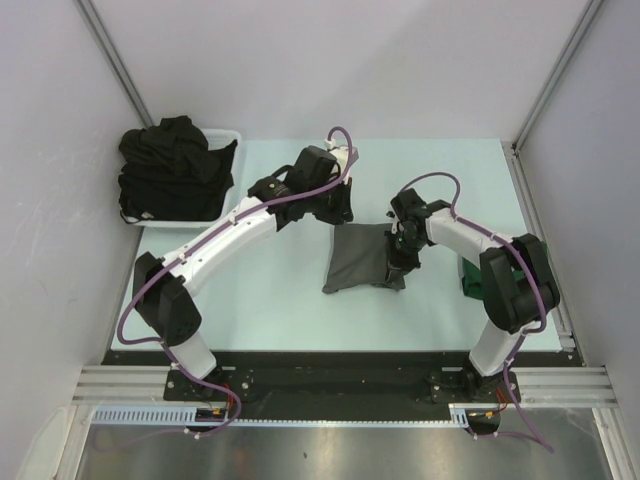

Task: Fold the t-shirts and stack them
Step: Smooth out wrinkles on the folded tshirt

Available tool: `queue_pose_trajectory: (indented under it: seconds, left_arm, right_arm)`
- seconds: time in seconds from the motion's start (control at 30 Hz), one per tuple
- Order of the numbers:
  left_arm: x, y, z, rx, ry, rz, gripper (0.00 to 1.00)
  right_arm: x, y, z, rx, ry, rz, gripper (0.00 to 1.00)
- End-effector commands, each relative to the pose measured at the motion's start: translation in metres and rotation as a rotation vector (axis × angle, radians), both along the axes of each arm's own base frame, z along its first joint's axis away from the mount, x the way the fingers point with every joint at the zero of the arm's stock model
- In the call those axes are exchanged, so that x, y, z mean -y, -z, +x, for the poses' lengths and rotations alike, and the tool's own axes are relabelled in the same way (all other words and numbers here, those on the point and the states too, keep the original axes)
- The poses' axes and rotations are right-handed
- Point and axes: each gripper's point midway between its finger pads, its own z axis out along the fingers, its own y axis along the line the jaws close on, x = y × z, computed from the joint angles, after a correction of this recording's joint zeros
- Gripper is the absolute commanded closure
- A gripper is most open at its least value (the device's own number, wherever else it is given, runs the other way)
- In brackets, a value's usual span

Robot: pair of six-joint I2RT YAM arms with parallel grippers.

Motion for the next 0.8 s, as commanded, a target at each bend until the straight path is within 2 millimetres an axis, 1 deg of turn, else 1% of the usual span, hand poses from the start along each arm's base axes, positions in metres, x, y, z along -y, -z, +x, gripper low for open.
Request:
queue_pose_trajectory:
  seconds: [0.0,0.33,0.63,0.77]
  left_arm:
    - [0.000,-0.015,-0.001,0.031,0.016,-0.034,0.87]
    - [-0.002,-0.014,-0.001,0.027,0.013,-0.023,0.87]
    - [-0.006,-0.016,-0.004,0.028,0.023,-0.010,0.87]
    - [-0.005,-0.015,-0.005,0.024,0.036,-0.015,0.87]
  right_arm:
    - [0.001,0.006,-0.007,-0.035,-0.024,0.000,1.00]
    - [0.005,0.019,-0.018,-0.104,-0.030,-0.013,1.00]
    - [0.006,0.021,-0.022,-0.123,-0.022,-0.018,1.00]
    - [0.008,0.023,-0.026,-0.131,-0.019,-0.024,1.00]
